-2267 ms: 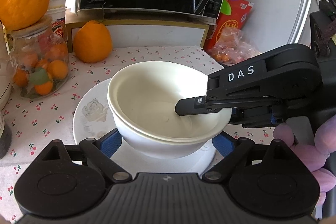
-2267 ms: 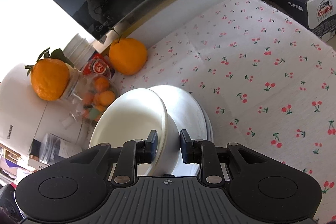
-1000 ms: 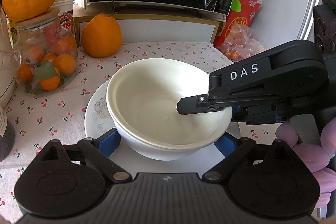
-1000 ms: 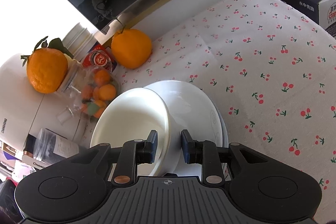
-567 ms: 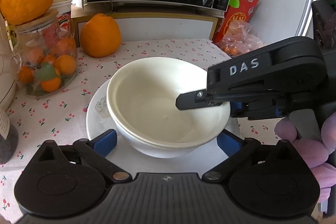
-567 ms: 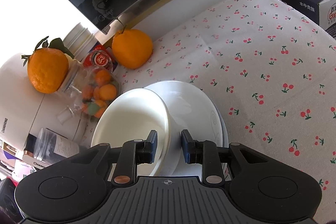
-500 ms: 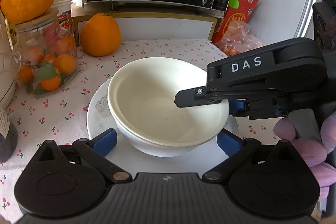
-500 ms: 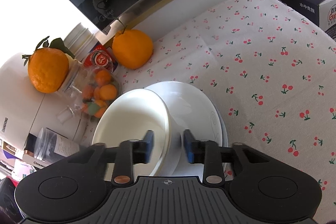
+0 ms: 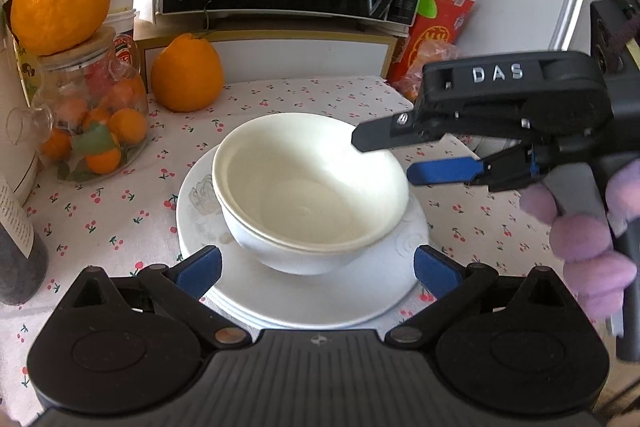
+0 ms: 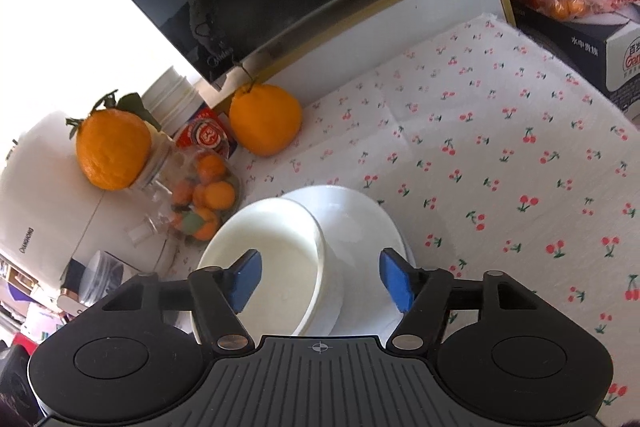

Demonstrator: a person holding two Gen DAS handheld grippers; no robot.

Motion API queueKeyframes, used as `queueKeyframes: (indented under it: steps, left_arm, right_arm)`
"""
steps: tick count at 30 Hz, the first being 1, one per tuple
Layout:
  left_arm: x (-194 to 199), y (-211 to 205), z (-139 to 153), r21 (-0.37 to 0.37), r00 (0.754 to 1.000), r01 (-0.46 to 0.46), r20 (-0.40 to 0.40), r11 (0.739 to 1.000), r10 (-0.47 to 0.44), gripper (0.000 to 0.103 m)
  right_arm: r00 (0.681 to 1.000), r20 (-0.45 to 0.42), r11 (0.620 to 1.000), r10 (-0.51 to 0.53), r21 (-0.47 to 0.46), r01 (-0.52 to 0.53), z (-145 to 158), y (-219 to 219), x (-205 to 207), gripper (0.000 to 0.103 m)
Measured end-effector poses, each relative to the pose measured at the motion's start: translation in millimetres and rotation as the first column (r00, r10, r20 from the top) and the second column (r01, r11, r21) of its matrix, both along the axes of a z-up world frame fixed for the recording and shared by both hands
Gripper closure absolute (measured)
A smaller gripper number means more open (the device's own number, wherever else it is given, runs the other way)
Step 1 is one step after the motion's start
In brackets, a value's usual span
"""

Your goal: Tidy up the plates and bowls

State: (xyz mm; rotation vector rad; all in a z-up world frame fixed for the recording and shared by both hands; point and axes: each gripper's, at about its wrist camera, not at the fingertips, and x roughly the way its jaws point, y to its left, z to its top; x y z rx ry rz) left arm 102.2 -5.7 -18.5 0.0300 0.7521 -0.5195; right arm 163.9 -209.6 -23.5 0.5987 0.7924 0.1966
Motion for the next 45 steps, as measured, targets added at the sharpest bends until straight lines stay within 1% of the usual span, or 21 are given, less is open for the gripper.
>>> queueKeyframes:
  steps: [4,8,12,16,19,25,27,30,34,37,40,42,45]
  left_arm:
    - [-7,4,2,0.006,1.0,-0.002,0.001,1.0,0.002,0.001]
    - [-11,11,3,-0.004,0.999,-0.037,-0.015,0.999,0.037,0.001]
    - [-16,18,8,-0.024,0.994,-0.103,-0.033,0.994,0.102,0.001]
    - [-22,21,16,-0.032,0.984,-0.176,-0.044,0.984,0.175,0.001]
    - [-29,19,22,-0.007,0.973,-0.227,-0.041,0.974,0.226,0.001]
    - [-39,17,25,0.055,0.938,-0.326,-0.104,0.944,0.33,0.0]
    - [-43,16,24,0.085,0.927,-0.348,-0.117,0.934,0.356,0.0]
    - [-49,14,23,0.132,0.912,-0.38,-0.116,0.916,0.394,0.001]
    - [-54,12,20,0.185,0.889,-0.414,-0.126,0.891,0.44,0.0]
    - [-56,10,20,0.203,0.878,-0.427,-0.14,0.881,0.458,0.0]
    - [-59,7,20,0.23,0.869,-0.441,-0.131,0.867,0.477,0.0]
    - [-60,4,20,0.259,0.862,-0.454,-0.115,0.853,0.494,0.0]
    - [-61,4,21,0.271,0.855,-0.467,-0.104,0.842,0.508,0.0]
  right_arm:
    - [1.0,0.01,1.0,-0.014,-0.008,0.014,7,-8,-6,0.035]
    - [1.0,0.007,0.999,-0.028,-0.023,0.028,12,-16,-13,0.034]
    - [0.999,-0.001,0.998,-0.036,-0.059,0.036,15,-20,-20,0.034]
    - [0.999,-0.022,0.996,-0.032,-0.087,0.03,18,-20,-29,0.034]
    - [0.999,-0.039,0.993,-0.02,-0.116,0.016,20,-17,-38,0.034]
    - [0.998,-0.068,0.986,0.0,-0.166,-0.011,23,-12,-56,0.031]
    - [0.997,-0.078,0.984,0.002,-0.18,-0.016,23,-11,-62,0.027]
    - [0.996,-0.09,0.977,0.006,-0.211,-0.025,23,-8,-72,0.025]
    - [0.994,-0.106,0.956,0.014,-0.29,-0.045,20,-2,-83,0.024]
    - [0.994,-0.112,0.933,0.017,-0.357,-0.056,16,5,-91,0.024]
    - [0.994,-0.109,0.916,0.029,-0.396,-0.07,14,10,-96,0.02]
    - [0.994,-0.102,0.906,0.036,-0.417,-0.076,14,14,-98,0.019]
    - [0.994,-0.1,0.891,0.046,-0.446,-0.086,13,20,-99,0.019]
